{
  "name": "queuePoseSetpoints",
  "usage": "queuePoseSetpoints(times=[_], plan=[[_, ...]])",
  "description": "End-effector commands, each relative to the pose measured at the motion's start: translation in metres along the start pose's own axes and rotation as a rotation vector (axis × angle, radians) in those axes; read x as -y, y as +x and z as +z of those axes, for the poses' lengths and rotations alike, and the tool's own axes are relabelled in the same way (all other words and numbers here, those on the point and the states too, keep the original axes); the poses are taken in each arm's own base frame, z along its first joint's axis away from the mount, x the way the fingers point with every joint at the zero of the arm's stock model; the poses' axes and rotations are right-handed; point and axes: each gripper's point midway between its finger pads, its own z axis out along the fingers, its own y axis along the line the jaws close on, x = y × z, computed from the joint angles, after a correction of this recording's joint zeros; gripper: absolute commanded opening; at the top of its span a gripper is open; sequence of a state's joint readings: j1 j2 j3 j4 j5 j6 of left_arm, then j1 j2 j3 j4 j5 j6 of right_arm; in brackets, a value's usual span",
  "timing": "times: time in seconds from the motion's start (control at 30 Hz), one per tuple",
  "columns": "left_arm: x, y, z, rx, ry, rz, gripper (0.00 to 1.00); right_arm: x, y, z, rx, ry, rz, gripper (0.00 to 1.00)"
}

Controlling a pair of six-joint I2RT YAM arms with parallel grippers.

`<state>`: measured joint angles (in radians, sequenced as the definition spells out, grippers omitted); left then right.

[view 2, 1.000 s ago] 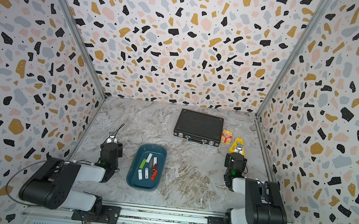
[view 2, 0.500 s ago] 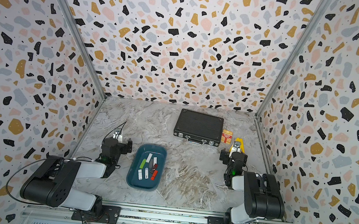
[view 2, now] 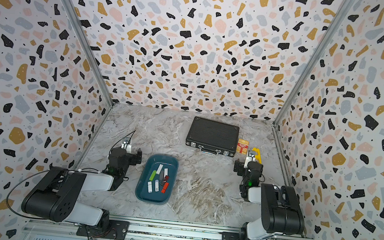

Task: Put the usb flash drive into the storage box
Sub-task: Reset both arms

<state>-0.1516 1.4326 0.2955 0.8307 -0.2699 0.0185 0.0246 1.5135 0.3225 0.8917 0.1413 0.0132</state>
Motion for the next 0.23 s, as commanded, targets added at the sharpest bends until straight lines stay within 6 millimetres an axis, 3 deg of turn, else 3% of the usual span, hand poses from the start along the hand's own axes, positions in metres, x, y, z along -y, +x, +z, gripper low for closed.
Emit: queuePoseSetpoints(times=[0.0,0.2], plan=[[-0.0009,-0.0157,0.0019,0.045,0.002,-0.008,1.0,-0.0017,-0.0128,0.0023,0.031,-0.008,-0.009,1.0],[-0.0015,-0.0163,0.0008,0.049,0.001,-0.01,1.0,-0.0018,-0.0127,0.0021,0.03,-0.009,-0.009,1.0]])
